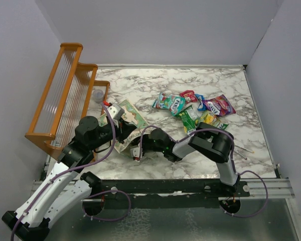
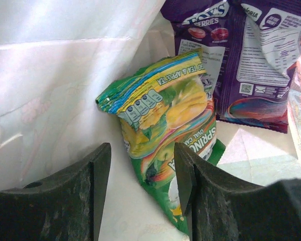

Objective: Take the snacks out of the paper bag
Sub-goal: Take out the snack from the paper bag.

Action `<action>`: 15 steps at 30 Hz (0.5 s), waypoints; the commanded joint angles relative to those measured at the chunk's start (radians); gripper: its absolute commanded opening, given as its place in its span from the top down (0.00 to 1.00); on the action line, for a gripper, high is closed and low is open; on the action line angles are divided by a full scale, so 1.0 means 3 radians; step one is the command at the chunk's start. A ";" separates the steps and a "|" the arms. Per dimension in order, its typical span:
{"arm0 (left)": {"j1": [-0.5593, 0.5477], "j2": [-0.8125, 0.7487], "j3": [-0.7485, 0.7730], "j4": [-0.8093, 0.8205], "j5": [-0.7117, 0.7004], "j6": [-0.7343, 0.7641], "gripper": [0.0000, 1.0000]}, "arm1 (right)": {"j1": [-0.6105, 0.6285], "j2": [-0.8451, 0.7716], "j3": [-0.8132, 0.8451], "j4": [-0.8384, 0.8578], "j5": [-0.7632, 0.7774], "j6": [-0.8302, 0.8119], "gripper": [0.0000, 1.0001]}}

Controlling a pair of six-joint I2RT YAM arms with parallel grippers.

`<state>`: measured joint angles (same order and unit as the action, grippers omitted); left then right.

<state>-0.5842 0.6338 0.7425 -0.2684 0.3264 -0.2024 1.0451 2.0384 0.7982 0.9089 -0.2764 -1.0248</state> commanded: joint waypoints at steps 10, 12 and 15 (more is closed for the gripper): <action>0.0010 -0.0048 0.0128 0.0113 0.0089 -0.0043 1.00 | -0.0001 0.0383 0.0474 0.0146 -0.0162 0.0026 0.50; 0.0010 -0.0026 0.0122 0.0129 0.0104 -0.0064 1.00 | -0.0004 0.0451 0.0574 0.0032 -0.0213 -0.0007 0.51; 0.0010 -0.0019 0.0112 0.0161 0.0119 -0.0103 1.00 | -0.0006 0.0544 0.0668 0.0012 -0.0185 0.0024 0.54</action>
<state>-0.5842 0.6300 0.7464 -0.2596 0.3279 -0.2138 1.0451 2.1529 0.9478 0.9333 -0.3092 -1.0206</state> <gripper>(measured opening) 0.019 0.490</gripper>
